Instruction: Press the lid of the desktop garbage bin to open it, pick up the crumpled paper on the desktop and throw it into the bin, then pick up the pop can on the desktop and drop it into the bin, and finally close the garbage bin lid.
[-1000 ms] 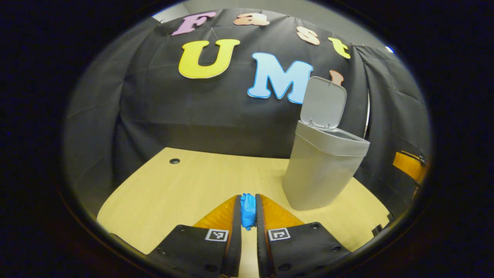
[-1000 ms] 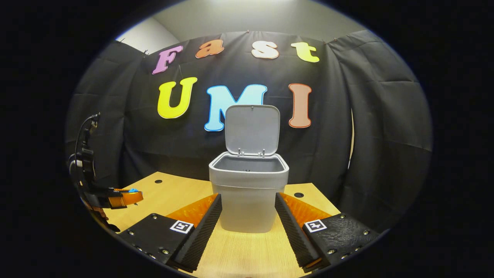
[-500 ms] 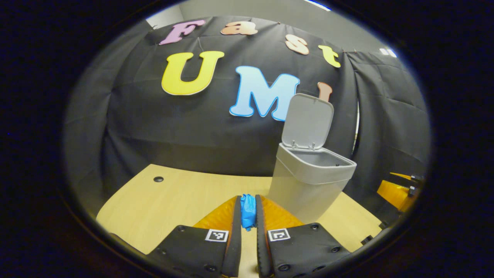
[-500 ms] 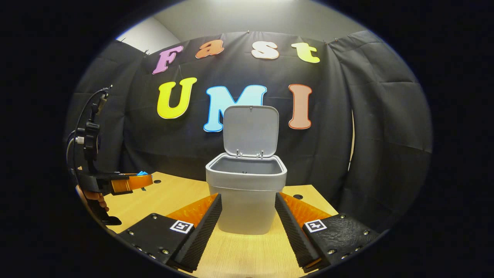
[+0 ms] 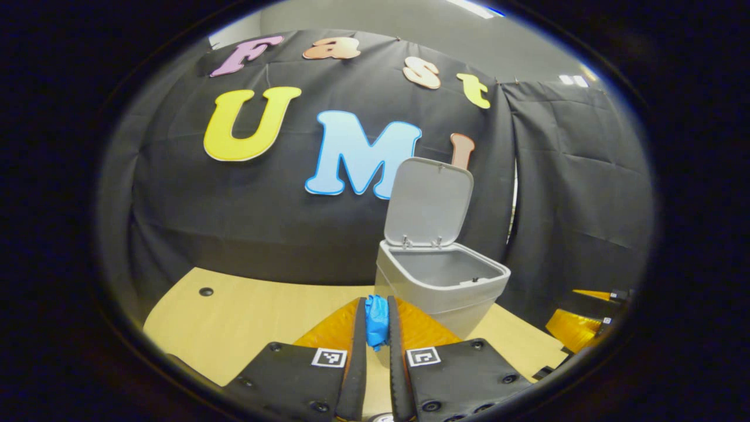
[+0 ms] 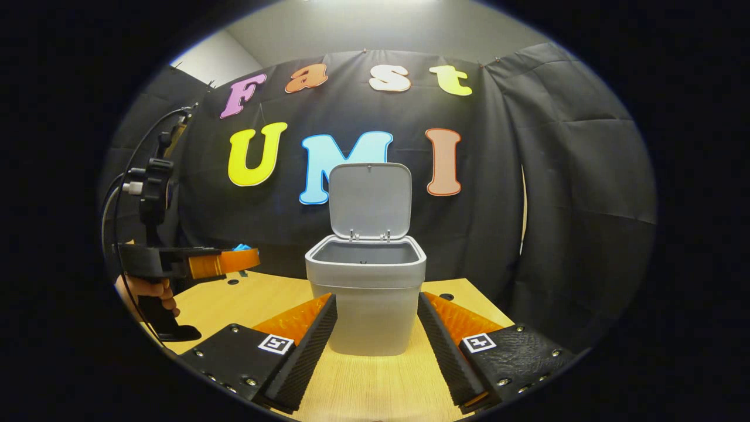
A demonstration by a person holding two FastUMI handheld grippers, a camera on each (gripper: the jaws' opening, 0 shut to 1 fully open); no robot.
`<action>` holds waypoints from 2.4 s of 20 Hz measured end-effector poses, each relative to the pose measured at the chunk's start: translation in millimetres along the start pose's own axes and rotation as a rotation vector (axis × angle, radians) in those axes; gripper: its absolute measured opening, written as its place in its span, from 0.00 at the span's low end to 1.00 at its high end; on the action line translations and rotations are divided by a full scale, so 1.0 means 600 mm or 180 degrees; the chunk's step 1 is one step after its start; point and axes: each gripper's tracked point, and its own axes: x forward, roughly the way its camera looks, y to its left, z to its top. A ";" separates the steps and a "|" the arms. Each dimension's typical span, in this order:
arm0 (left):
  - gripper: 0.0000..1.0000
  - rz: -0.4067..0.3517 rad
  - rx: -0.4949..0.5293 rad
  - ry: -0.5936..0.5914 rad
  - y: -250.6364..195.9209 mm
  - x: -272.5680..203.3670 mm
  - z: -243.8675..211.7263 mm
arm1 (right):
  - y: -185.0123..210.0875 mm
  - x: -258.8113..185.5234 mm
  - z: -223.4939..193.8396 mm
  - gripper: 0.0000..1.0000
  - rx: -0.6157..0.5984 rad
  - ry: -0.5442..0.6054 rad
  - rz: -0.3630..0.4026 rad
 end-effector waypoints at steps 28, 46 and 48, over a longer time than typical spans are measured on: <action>0.39 -0.0647 0.0387 0.0056 -0.133 0.209 0.007 | -0.062 -0.099 -0.039 0.89 0.0115 0.0194 -0.1033; 0.96 -0.0745 0.0235 -0.0011 -0.129 0.212 0.012 | -0.045 -0.076 -0.041 0.89 0.0074 0.0251 -0.0899; 0.95 -0.0746 0.0231 -0.0100 -0.119 0.199 0.024 | -0.034 -0.072 -0.036 0.89 0.0066 0.0232 -0.0833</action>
